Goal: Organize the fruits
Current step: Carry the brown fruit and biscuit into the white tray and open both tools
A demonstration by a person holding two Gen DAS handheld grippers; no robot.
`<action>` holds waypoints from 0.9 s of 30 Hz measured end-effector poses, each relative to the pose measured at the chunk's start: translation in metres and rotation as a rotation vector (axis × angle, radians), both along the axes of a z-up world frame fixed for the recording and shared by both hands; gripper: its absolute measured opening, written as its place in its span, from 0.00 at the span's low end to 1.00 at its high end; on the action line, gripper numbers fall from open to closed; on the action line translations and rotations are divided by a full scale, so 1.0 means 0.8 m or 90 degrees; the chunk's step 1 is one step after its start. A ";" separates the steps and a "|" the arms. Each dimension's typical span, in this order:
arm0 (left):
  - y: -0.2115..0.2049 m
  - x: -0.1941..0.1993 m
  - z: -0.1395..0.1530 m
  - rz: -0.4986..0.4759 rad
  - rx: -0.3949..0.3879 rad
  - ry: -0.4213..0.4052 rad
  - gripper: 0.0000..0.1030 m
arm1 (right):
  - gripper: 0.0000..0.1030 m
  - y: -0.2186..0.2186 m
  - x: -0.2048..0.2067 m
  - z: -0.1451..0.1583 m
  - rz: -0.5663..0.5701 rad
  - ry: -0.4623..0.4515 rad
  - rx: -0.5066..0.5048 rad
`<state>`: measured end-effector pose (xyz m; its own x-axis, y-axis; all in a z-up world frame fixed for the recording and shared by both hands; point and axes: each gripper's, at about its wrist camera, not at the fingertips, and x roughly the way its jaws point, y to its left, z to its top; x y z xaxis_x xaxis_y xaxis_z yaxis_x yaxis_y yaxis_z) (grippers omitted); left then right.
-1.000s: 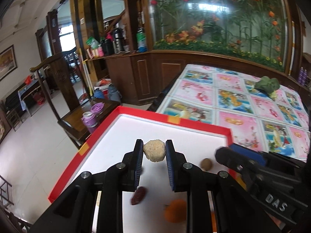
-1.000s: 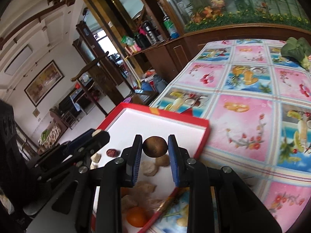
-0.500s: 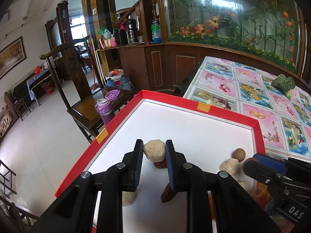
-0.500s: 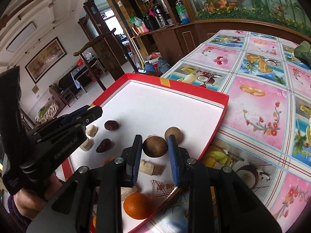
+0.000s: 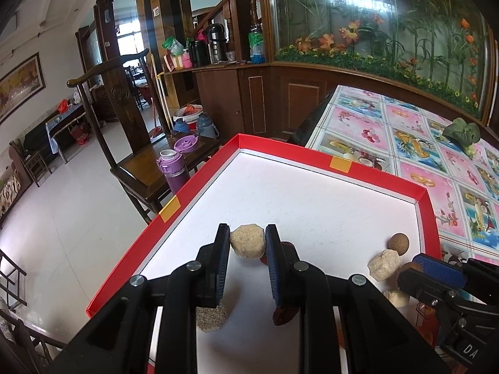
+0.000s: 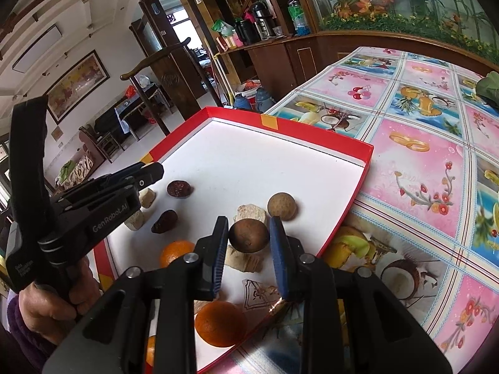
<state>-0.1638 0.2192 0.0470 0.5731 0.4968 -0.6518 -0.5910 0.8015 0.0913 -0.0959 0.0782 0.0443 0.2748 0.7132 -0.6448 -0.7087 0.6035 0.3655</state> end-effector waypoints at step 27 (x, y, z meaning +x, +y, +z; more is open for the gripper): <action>-0.032 -0.026 0.042 0.023 0.037 -0.063 0.83 | 0.49 -0.024 -0.009 0.036 -0.044 -0.102 0.040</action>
<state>-0.1849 0.1935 0.0807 0.6144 0.5534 -0.5623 -0.6274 0.7748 0.0771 -0.1030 0.0589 0.0729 0.4200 0.7270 -0.5432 -0.7189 0.6318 0.2898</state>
